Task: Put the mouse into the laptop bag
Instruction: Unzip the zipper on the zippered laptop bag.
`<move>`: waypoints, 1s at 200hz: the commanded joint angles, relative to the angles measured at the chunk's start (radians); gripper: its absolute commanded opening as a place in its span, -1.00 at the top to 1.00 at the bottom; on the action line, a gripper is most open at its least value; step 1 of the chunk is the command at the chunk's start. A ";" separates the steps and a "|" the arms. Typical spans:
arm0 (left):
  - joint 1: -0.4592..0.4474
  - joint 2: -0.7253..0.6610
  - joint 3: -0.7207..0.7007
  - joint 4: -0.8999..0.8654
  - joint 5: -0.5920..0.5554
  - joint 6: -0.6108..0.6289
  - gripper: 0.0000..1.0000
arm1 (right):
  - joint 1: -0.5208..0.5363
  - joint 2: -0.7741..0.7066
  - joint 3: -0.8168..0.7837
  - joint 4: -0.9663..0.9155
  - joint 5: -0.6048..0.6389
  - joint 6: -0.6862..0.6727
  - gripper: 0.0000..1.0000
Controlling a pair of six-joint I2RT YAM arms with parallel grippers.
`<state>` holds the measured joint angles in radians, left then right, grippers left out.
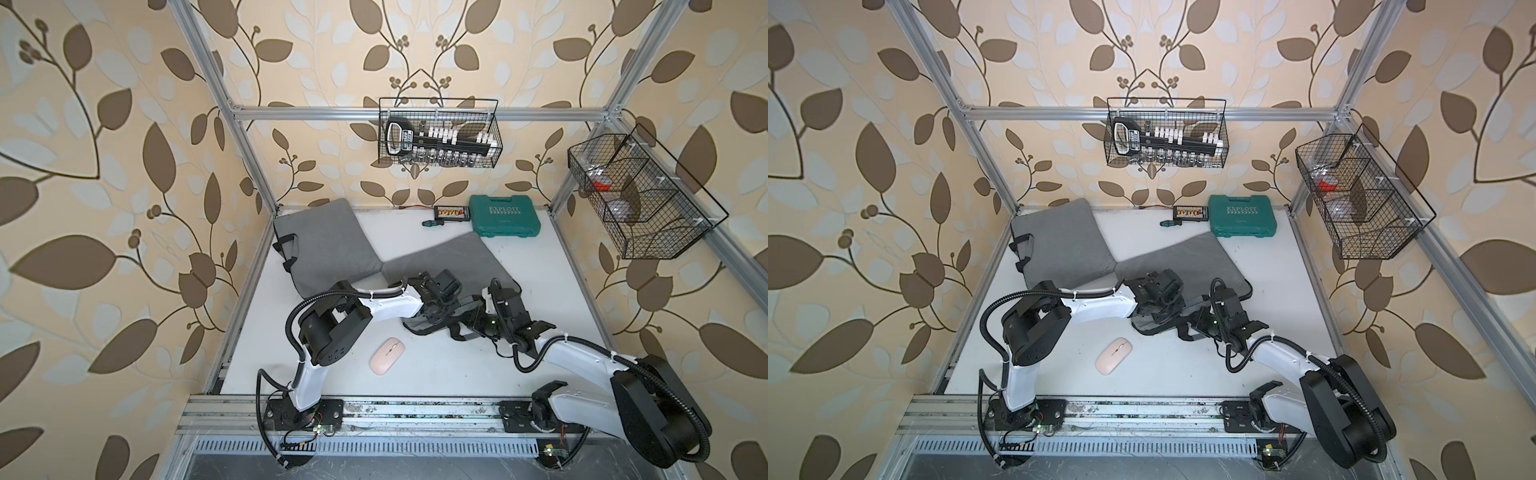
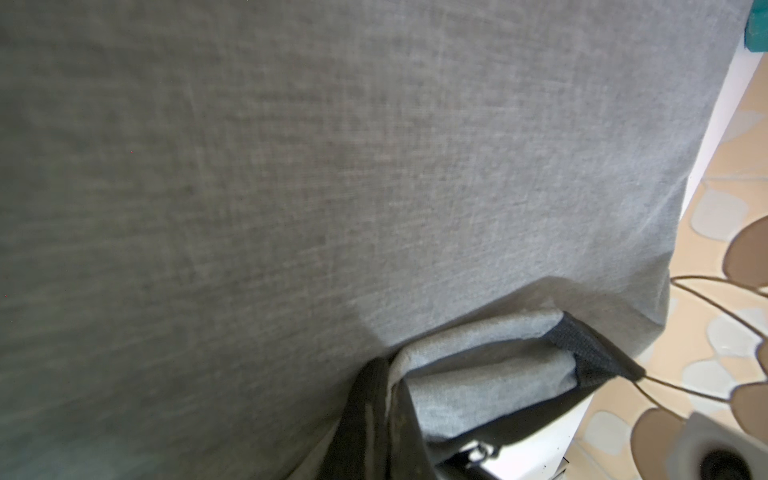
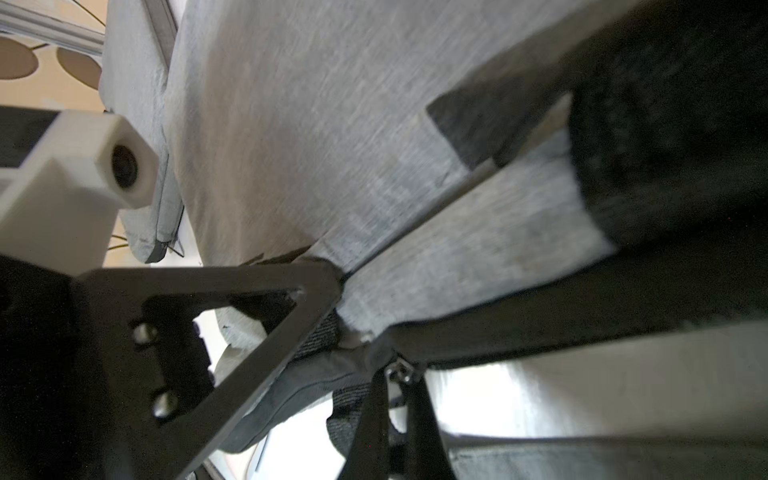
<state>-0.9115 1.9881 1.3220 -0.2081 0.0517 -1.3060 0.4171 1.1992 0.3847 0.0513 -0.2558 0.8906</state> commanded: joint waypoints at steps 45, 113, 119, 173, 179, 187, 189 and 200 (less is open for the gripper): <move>0.017 -0.125 -0.122 0.010 -0.097 0.060 -0.82 | 0.039 -0.075 -0.021 0.080 -0.020 0.044 1.00; 0.017 -0.524 -0.400 -0.109 -0.267 0.074 -0.97 | 0.015 -0.133 -0.046 0.062 0.013 0.045 1.00; 0.017 -0.576 -0.447 -0.102 -0.291 0.066 -0.97 | 0.013 -0.135 -0.049 0.063 0.012 0.049 1.00; 0.019 -0.669 -0.657 0.133 -0.323 0.091 -0.97 | -0.082 -0.199 -0.046 0.005 0.007 0.020 1.00; 0.019 -0.655 -0.652 0.165 -0.316 0.107 -0.97 | -0.110 -0.215 -0.053 0.007 -0.018 0.005 1.00; 0.019 -0.631 -0.645 0.203 -0.310 0.120 -0.97 | -0.133 -0.236 -0.062 0.006 -0.041 0.005 1.00; 0.019 -0.625 -0.642 0.208 -0.309 0.120 -0.97 | -0.137 -0.241 -0.065 0.005 -0.043 0.004 1.00; 0.019 -0.588 -0.622 0.233 -0.307 0.126 -0.97 | -0.140 -0.268 -0.071 -0.005 -0.049 0.004 1.00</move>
<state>-0.9016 1.3495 0.6582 -0.1131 -0.2192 -1.2228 0.3077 0.9951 0.3309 0.0257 -0.2703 0.9157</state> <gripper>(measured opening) 0.987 0.054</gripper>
